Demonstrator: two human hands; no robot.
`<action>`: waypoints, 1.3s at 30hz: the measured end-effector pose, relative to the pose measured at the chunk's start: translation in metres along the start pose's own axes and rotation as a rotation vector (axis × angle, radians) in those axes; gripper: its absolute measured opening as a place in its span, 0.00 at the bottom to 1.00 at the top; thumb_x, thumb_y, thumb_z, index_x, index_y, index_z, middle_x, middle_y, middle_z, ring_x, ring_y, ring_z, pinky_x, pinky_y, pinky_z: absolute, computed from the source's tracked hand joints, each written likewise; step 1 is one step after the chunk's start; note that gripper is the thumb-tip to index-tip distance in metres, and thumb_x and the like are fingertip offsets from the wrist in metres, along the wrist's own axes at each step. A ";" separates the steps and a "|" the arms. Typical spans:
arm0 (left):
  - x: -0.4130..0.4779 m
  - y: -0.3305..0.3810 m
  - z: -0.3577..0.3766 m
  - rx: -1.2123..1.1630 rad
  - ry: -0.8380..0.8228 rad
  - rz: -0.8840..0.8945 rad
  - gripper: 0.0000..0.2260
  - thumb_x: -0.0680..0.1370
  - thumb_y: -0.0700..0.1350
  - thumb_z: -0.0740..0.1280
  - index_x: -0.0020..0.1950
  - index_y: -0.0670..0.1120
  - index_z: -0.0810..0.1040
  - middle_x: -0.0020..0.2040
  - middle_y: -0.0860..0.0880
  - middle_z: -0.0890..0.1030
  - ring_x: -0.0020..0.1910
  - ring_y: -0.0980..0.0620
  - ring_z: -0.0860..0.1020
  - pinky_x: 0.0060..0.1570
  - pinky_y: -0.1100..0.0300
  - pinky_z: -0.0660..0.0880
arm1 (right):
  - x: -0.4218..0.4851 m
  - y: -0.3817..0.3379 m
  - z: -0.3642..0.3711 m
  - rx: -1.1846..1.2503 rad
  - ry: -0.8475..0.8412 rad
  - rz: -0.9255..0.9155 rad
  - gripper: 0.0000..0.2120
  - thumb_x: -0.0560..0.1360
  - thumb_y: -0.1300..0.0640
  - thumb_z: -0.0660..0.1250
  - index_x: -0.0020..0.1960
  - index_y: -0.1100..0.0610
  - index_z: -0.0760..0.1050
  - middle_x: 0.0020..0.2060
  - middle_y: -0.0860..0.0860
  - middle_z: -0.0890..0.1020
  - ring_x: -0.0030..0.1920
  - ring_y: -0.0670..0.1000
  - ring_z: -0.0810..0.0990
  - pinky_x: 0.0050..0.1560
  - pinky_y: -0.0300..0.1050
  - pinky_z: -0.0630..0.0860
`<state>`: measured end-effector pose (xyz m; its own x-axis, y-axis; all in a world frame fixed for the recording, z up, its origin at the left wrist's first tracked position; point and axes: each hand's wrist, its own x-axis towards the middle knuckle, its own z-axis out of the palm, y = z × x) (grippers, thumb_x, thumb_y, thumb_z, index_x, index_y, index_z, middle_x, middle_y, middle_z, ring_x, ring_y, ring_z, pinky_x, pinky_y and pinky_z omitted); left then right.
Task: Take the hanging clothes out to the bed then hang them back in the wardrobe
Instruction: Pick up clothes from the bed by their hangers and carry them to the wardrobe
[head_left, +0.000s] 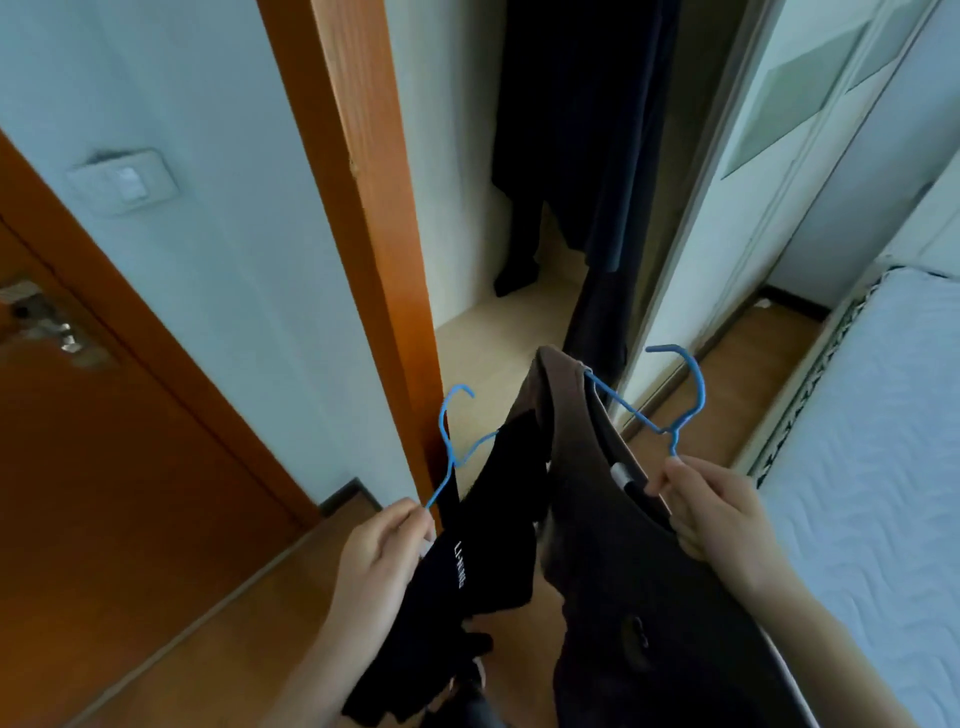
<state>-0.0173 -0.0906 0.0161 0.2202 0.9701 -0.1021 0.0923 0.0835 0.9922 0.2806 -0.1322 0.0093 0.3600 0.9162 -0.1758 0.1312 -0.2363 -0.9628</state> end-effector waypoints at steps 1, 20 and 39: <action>0.020 -0.013 0.018 0.045 0.038 0.013 0.17 0.75 0.52 0.62 0.38 0.37 0.70 0.26 0.43 0.58 0.24 0.51 0.57 0.27 0.57 0.54 | 0.015 -0.005 0.001 -0.018 0.014 -0.016 0.18 0.82 0.57 0.57 0.38 0.64 0.76 0.25 0.53 0.61 0.22 0.47 0.59 0.23 0.37 0.57; 0.274 0.038 0.131 -0.253 0.213 -0.003 0.16 0.80 0.37 0.60 0.32 0.44 0.71 0.23 0.50 0.59 0.21 0.57 0.56 0.20 0.67 0.54 | 0.278 -0.122 -0.008 0.083 -0.144 -0.124 0.18 0.83 0.57 0.56 0.41 0.63 0.77 0.23 0.49 0.62 0.22 0.47 0.58 0.21 0.36 0.57; 0.414 0.261 0.140 -0.267 0.692 0.395 0.13 0.79 0.33 0.58 0.35 0.37 0.71 0.19 0.49 0.58 0.15 0.58 0.55 0.17 0.73 0.52 | 0.478 -0.356 0.017 0.520 -0.984 -0.237 0.16 0.81 0.65 0.50 0.42 0.67 0.72 0.23 0.49 0.55 0.17 0.42 0.53 0.19 0.27 0.57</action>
<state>0.2339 0.3013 0.2227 -0.4649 0.8532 0.2367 -0.1185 -0.3249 0.9383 0.3904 0.3949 0.2647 -0.5346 0.8302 0.1580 -0.3820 -0.0706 -0.9215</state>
